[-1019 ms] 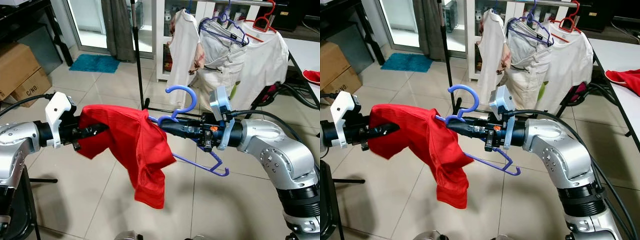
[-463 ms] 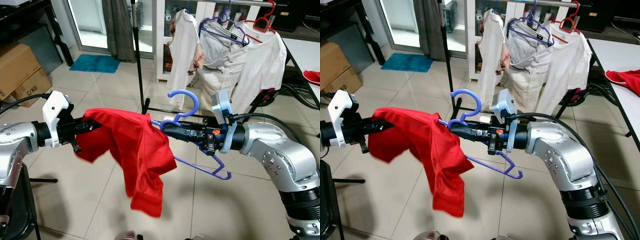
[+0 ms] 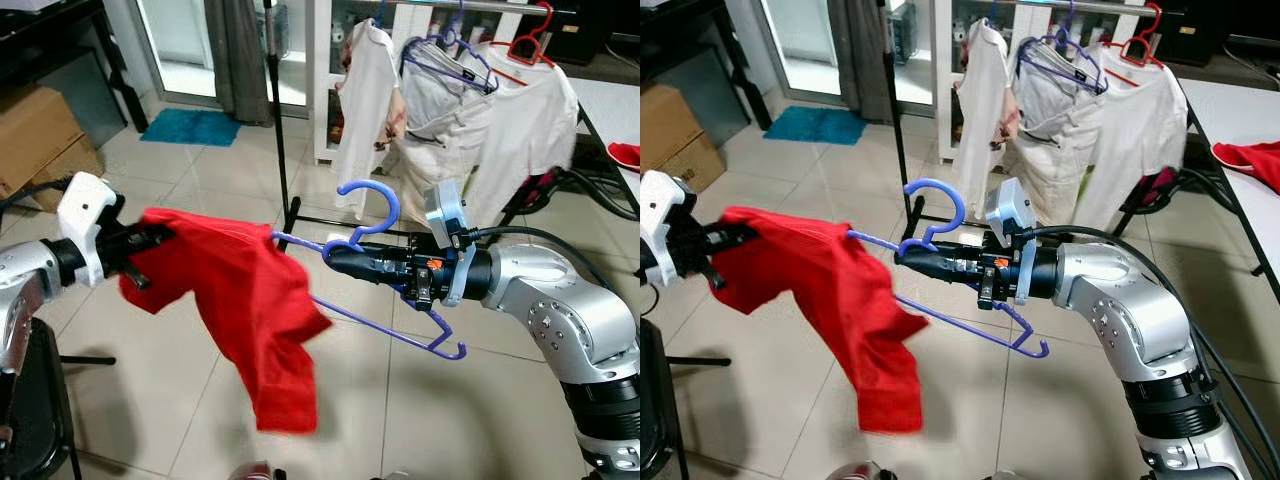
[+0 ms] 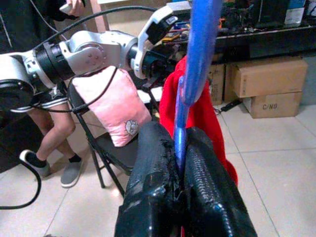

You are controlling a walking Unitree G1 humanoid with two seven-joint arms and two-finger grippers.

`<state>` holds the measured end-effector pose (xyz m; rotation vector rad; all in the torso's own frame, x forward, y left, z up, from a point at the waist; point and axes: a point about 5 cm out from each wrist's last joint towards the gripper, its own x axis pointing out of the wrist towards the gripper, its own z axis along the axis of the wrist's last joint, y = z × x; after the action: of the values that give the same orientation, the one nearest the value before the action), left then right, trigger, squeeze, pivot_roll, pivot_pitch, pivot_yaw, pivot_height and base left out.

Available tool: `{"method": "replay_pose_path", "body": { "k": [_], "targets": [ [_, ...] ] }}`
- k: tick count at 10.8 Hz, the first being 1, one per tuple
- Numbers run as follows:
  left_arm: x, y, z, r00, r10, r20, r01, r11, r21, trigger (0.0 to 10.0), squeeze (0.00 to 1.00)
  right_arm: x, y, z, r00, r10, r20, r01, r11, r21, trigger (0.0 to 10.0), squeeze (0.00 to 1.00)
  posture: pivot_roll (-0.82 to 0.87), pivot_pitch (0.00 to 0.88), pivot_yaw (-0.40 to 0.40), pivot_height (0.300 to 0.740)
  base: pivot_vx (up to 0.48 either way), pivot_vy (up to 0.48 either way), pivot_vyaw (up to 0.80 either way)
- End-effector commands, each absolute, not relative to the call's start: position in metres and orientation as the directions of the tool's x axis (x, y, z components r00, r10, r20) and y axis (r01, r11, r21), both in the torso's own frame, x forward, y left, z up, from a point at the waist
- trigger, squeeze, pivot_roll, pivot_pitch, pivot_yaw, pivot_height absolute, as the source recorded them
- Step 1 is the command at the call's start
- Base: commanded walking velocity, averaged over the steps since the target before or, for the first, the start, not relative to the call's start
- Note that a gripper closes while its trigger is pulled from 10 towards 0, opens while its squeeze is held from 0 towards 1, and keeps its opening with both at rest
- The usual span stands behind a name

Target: Hang hanger

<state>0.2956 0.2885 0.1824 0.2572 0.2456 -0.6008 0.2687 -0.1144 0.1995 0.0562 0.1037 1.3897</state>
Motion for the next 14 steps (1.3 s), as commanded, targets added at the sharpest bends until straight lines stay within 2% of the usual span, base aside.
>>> {"method": "replay_pose_path", "body": {
  "k": [1, 2, 3, 4, 7, 9, 11, 12, 14],
  "targets": [
    [0.297, 0.295, 0.189, 0.822, -0.488, -0.293, 0.553, 0.807, 0.207, 0.0, 0.0, 0.266, -0.114, 0.207, 0.155, 0.988, -0.01, -0.985, 0.155, 0.068, 10.0, 0.0, -0.01, 0.002, 0.03, 0.74, 0.0, 0.0, 0.0],
    [0.298, 0.292, 0.19, 0.82, -0.504, -0.271, 0.562, 0.799, 0.214, 10.0, 0.0, 0.266, -0.113, 0.207, 0.152, 0.988, -0.009, -0.986, 0.153, 0.068, 10.0, 0.0, -0.01, 0.002, 0.029, 0.74, 0.0, 0.0, 0.0],
    [0.299, 0.288, 0.193, 0.809, -0.541, -0.23, 0.583, 0.788, 0.198, 10.0, 0.61, 0.266, -0.113, 0.207, 0.151, 0.989, -0.009, -0.986, 0.151, 0.069, 10.0, 0.0, -0.01, 0.002, 0.028, 0.74, 0.0, 0.0, 0.0],
    [0.299, 0.285, 0.197, 0.8, -0.565, -0.2, 0.598, 0.776, 0.2, 10.0, 1.0, 0.265, -0.113, 0.207, 0.149, 0.989, -0.009, -0.986, 0.149, 0.07, 10.0, 0.0, -0.01, 0.001, 0.028, 0.74, 0.0, 0.0, 0.0],
    [0.294, 0.29, 0.2, 0.781, -0.587, -0.213, 0.623, 0.758, 0.196, 10.0, 1.0, 0.268, -0.113, 0.205, 0.169, 0.986, -0.016, -0.983, 0.17, 0.072, 10.0, 0.0, -0.01, 0.001, 0.027, 0.74, 0.0, 0.0, 0.0],
    [0.278, 0.311, 0.201, 0.735, -0.608, -0.3, 0.666, 0.732, 0.147, 10.0, 1.0, 0.273, -0.113, 0.204, 0.198, 0.98, -0.031, -0.977, 0.2, 0.071, 10.0, 0.0, -0.01, 0.005, 0.023, 0.74, 0.0, 0.0, 0.0],
    [0.27, 0.327, 0.215, 0.739, -0.623, -0.258, 0.667, 0.732, 0.141, 10.0, 1.0, 0.273, -0.113, 0.203, 0.205, 0.978, -0.031, -0.976, 0.207, 0.071, 10.0, 0.0, -0.01, 0.004, 0.023, 0.74, 0.0, 0.0, 0.0],
    [0.273, 0.326, 0.232, 0.73, -0.66, -0.179, 0.683, 0.719, 0.132, 10.0, 1.0, 0.274, -0.113, 0.204, 0.208, 0.978, -0.032, -0.975, 0.21, 0.069, 10.0, 0.0, 0.0, 0.003, 0.02, 0.74, 0.0, 0.0, 0.0],
    [0.287, 0.293, 0.251, 0.607, -0.79, -0.088, 0.794, 0.598, 0.107, 10.0, 1.0, 0.275, -0.111, 0.205, 0.212, 0.976, -0.05, -0.975, 0.215, 0.049, 10.0, 0.0, 0.0, 0.003, 0.019, 0.74, 0.0, 0.0, 0.0]
  ]
}}
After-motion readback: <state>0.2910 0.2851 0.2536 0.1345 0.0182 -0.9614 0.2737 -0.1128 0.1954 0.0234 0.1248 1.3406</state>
